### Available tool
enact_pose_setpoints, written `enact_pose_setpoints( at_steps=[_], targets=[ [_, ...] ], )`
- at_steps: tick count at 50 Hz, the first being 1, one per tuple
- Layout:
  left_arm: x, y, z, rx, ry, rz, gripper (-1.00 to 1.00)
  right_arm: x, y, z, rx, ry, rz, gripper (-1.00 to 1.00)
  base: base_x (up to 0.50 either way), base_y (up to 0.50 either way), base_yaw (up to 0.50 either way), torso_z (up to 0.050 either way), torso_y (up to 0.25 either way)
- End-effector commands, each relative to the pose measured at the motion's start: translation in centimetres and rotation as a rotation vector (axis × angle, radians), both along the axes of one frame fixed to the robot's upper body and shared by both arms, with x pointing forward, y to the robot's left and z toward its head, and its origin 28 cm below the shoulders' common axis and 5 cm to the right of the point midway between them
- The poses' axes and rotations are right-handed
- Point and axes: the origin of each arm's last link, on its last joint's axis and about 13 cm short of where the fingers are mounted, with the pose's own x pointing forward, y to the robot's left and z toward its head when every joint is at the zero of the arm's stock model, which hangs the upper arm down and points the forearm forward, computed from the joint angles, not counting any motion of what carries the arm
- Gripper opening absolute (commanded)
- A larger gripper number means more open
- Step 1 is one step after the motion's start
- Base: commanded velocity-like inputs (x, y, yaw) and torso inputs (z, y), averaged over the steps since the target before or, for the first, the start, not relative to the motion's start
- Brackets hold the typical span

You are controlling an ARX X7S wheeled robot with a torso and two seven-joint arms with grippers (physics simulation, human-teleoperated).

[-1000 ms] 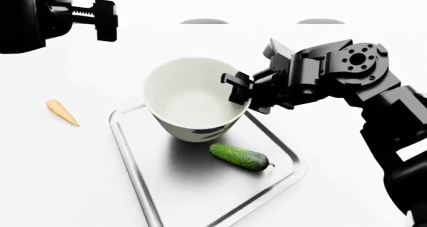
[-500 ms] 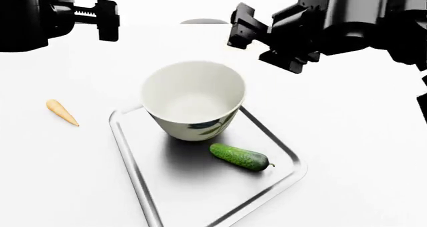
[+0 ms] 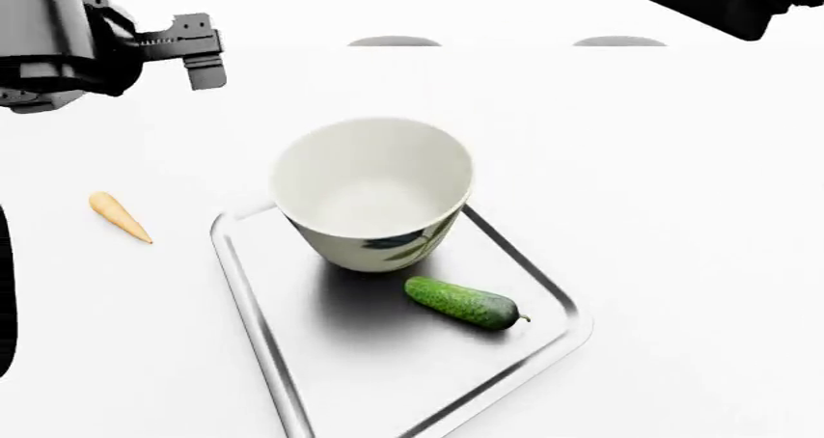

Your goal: Place the two vegetables and bowl onto the tray for setting up a vegetable dip station.

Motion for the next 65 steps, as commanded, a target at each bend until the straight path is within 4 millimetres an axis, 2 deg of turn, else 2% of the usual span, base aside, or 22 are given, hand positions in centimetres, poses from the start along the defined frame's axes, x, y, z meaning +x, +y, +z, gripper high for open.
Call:
enact_pose_setpoints(
  at_steps=[1,4,6,9,11,13,14,16,21,24,50,55,56,57,60,65],
  targets=[
    [2.0,-2.1,-1.0,-0.115,0.106,0.020,1.00,-1.4,-1.5,0.0,-0.001,-0.031,-0.064,1.00,0.00,0.00,0.00,0.000,0.000],
    [2.6,-2.5,-1.9,-0.052,0.146,0.067,1.00,-1.2,-1.5,-0.3,0.003,-0.032,-0.062,1.00,0.00,0.00,0.00,0.000,0.000],
    [2.6,-2.7,-2.5,-0.018,0.179,0.037,1.00,-1.1,-1.6,-0.5,0.011,-0.035,-0.060,1.00,0.00,0.00,0.00,0.000,0.000],
    [3.1,-2.4,-3.1,-0.111,0.154,0.135,1.00,-0.7,-1.8,-1.2,0.020,-0.031,-0.051,1.00,0.00,0.00,0.00,0.000,0.000],
    [3.2,-2.2,-3.2,-0.138,0.137,0.161,1.00,-0.4,-1.9,-1.6,0.028,-0.027,-0.056,1.00,0.00,0.00,0.00,0.000,0.000],
    [3.3,-2.3,-3.2,-0.070,0.164,0.216,1.00,-0.3,-2.0,-1.9,0.033,-0.024,-0.056,1.00,0.00,0.00,0.00,0.000,0.000],
    [3.4,-2.5,-3.1,-0.117,0.169,0.189,1.00,-0.2,-2.1,-1.9,0.036,-0.024,-0.058,1.00,0.00,0.00,0.00,0.000,0.000],
    [3.6,-2.5,-2.9,-0.012,0.204,0.261,1.00,-0.1,-2.2,-2.1,0.043,-0.022,-0.062,1.00,0.00,0.00,0.00,0.000,0.000],
    [4.0,-2.7,-3.0,-0.036,0.225,0.247,1.00,0.1,-2.5,-2.8,0.051,-0.013,-0.071,1.00,0.00,0.00,0.00,0.000,0.000],
    [4.0,-3.0,-3.2,0.008,0.229,0.237,1.00,0.2,-2.5,-3.2,0.052,-0.010,-0.069,1.00,0.00,0.00,0.00,0.000,0.000],
    [4.9,-2.0,-3.1,-0.140,0.081,0.531,1.00,1.6,-3.4,-6.0,0.096,0.027,-0.079,1.00,0.00,0.00,0.00,0.000,0.000],
    [6.2,-2.3,-4.2,-0.137,0.013,0.563,1.00,2.0,-3.6,-6.7,0.096,0.039,-0.078,1.00,0.00,0.00,0.00,0.000,0.000],
    [6.5,-2.3,-4.6,-0.127,0.050,0.560,1.00,2.0,-3.6,-6.8,0.097,0.042,-0.077,1.00,0.00,0.00,0.00,0.000,0.000],
    [7.0,-2.3,-5.0,-0.179,0.025,0.579,1.00,2.1,-3.7,-7.0,0.096,0.045,-0.081,1.00,0.00,0.00,0.00,0.000,0.000],
    [8.0,-2.5,-6.0,-0.140,0.017,0.582,1.00,2.5,-4.1,-7.6,0.097,0.054,-0.088,1.00,0.00,0.00,0.00,0.000,0.000],
    [8.4,-2.8,-6.8,-0.144,0.008,0.566,1.00,2.9,-4.7,-8.7,0.102,0.074,-0.102,1.00,0.00,0.00,0.00,0.000,0.000]
  ],
)
